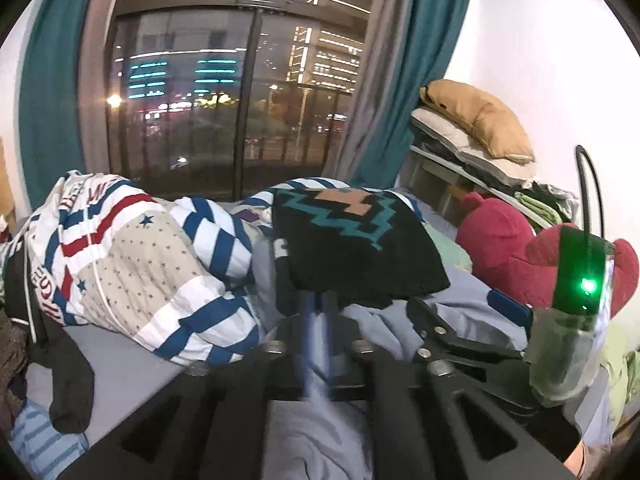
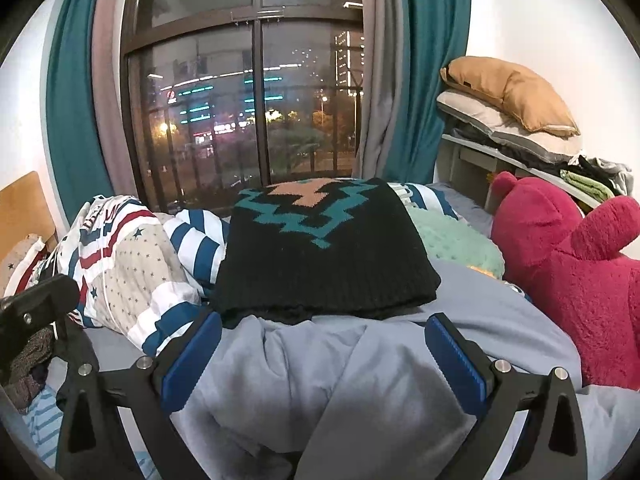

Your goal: Fold clothes

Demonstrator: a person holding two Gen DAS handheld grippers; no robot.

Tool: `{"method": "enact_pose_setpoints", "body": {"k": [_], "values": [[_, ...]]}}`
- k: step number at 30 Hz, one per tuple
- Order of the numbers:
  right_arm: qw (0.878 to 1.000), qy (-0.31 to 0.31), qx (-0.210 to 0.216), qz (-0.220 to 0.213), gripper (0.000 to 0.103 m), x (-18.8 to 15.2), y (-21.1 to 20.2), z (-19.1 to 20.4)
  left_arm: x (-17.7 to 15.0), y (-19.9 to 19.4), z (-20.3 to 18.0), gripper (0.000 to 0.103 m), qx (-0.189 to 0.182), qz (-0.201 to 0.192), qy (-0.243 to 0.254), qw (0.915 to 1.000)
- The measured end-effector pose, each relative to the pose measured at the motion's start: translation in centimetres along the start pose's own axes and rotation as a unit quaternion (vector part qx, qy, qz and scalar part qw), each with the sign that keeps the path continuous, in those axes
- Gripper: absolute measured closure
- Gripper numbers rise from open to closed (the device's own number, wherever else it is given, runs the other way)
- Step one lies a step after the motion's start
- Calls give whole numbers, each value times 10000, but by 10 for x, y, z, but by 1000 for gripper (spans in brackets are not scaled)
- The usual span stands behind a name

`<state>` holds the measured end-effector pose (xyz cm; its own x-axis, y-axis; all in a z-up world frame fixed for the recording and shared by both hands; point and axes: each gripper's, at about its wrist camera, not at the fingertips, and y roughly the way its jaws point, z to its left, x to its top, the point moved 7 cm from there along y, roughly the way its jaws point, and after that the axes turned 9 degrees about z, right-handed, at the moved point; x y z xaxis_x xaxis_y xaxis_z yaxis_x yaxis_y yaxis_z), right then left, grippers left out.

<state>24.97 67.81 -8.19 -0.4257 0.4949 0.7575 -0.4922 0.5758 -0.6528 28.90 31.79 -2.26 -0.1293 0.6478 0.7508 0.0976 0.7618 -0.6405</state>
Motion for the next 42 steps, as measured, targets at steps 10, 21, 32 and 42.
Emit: {"method": "enact_pose_setpoints", "body": {"k": [10, 21, 32, 42], "values": [[9999, -96, -62, -19, 0, 3, 3, 2, 4, -7, -3, 2, 172, -241, 122, 9995], [9998, -133, -151, 28, 0, 1, 5, 2, 2, -1, -2, 0, 270, -75, 161, 9995], [9993, -149, -332, 4, 0, 1, 2, -2, 2, 0, -1, 0, 208, 3, 105, 9997], [9982, -13, -579, 162, 0, -6, 5, -12, -2, 10, 2, 0, 164, 226, 30, 9996]]}}
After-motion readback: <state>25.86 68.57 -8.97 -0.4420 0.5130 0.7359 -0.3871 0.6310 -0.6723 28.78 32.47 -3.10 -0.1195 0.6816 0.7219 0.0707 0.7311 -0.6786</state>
